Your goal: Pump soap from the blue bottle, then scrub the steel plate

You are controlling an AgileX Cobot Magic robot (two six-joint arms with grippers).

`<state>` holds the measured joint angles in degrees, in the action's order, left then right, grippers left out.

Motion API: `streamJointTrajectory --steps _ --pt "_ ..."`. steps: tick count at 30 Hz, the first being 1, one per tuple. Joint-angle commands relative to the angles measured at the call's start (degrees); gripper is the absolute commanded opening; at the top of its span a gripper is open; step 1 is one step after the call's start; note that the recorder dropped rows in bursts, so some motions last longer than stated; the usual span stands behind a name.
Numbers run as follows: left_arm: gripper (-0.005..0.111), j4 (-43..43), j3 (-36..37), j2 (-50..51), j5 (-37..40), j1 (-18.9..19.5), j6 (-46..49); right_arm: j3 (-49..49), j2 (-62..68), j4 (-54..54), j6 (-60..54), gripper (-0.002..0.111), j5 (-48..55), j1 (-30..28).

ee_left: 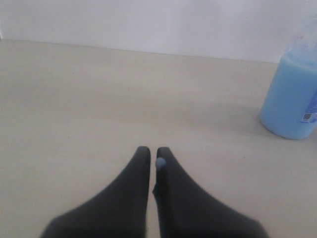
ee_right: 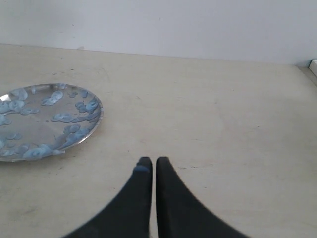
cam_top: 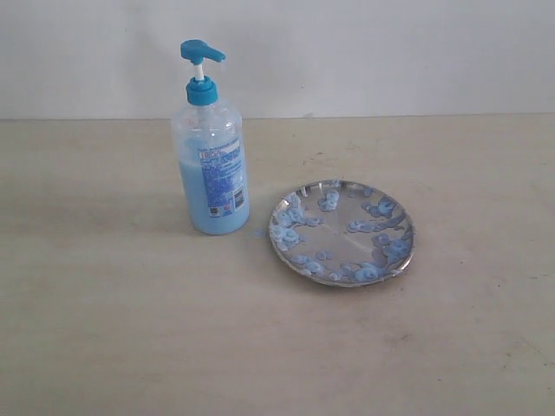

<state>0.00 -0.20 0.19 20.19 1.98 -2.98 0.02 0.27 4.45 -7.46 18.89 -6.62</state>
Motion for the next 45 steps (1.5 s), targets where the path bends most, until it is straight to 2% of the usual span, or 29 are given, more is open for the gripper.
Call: streamJointTrajectory --steps 1,9,16,22,45 --pt "0.004 -0.6 0.2 -0.2 0.2 0.8 0.3 0.0 -0.3 0.0 -0.1 0.000 -0.5 -0.1" --pt "0.004 -0.6 0.2 -0.2 0.2 3.5 0.3 0.0 -0.3 0.0 -0.1 0.000 -1.1 -0.1" --pt "0.004 -0.6 0.2 -0.2 0.2 3.5 0.3 0.0 -0.3 4.3 -2.1 0.000 -1.5 0.0" --pt "0.004 -0.6 0.2 -0.2 0.2 3.5 0.3 0.0 -0.3 4.3 -2.1 0.000 -0.4 1.9" --pt "0.004 -0.6 0.2 -0.2 0.2 3.5 0.3 0.0 -0.3 4.3 -1.4 0.000 -0.5 1.9"
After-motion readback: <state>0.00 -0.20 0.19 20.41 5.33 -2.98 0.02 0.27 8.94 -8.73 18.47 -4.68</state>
